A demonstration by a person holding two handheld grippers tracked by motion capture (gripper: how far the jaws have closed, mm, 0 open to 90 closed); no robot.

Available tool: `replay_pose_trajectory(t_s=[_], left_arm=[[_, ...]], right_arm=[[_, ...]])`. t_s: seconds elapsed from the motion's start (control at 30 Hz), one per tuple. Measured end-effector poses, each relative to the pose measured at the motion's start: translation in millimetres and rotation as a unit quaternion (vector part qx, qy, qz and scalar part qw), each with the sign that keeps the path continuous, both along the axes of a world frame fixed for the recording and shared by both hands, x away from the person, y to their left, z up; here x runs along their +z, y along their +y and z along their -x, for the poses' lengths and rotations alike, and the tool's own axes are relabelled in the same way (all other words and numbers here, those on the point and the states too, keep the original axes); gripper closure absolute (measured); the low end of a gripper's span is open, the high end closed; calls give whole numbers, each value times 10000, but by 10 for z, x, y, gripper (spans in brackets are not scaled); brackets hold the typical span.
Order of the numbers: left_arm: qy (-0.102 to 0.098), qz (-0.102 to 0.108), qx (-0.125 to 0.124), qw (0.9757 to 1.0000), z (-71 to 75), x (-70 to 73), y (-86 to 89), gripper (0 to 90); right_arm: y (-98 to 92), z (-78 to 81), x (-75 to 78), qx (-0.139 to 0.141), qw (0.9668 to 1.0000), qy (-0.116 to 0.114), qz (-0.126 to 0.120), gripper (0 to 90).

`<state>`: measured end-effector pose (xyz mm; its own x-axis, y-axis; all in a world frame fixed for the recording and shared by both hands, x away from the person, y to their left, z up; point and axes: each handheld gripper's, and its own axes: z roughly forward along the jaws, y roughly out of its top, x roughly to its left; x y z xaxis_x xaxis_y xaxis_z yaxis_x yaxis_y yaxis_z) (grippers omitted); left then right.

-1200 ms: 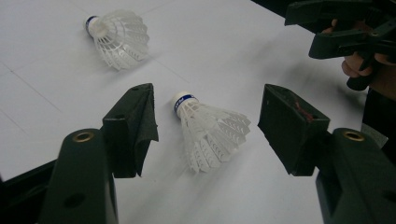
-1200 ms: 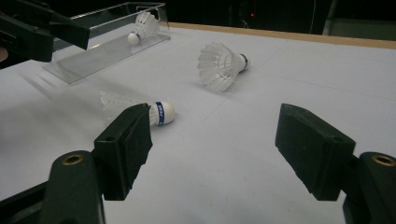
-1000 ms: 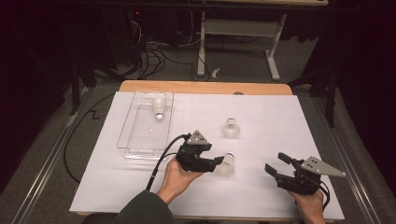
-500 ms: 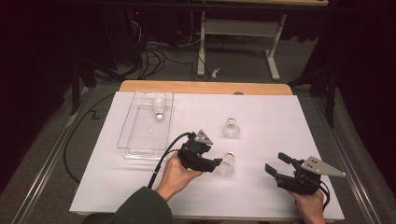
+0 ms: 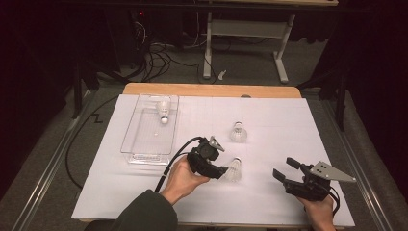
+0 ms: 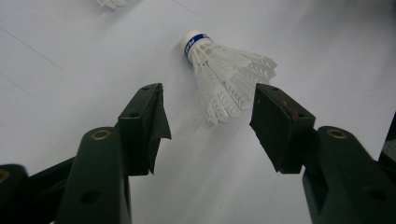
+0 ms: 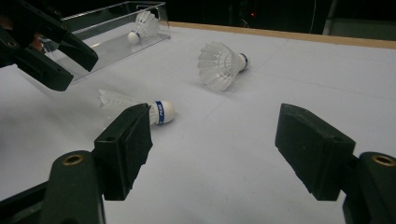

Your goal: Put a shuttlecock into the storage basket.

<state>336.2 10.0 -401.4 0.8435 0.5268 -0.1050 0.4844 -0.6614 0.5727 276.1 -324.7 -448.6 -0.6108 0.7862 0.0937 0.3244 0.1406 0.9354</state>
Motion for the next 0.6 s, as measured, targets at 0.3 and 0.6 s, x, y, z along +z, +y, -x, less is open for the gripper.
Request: replay_pose_trajectory(t_s=[0.3, 0.6], left_arm=[[228, -220, -111, 9994, -53, -61, -72, 506], [464, -360, -110, 9982, -136, -162, -132, 563]], right_arm=[[-1, 0, 0, 1, 10000, 0, 2, 275], [-1, 0, 0, 5, 10000, 2, 2, 275]])
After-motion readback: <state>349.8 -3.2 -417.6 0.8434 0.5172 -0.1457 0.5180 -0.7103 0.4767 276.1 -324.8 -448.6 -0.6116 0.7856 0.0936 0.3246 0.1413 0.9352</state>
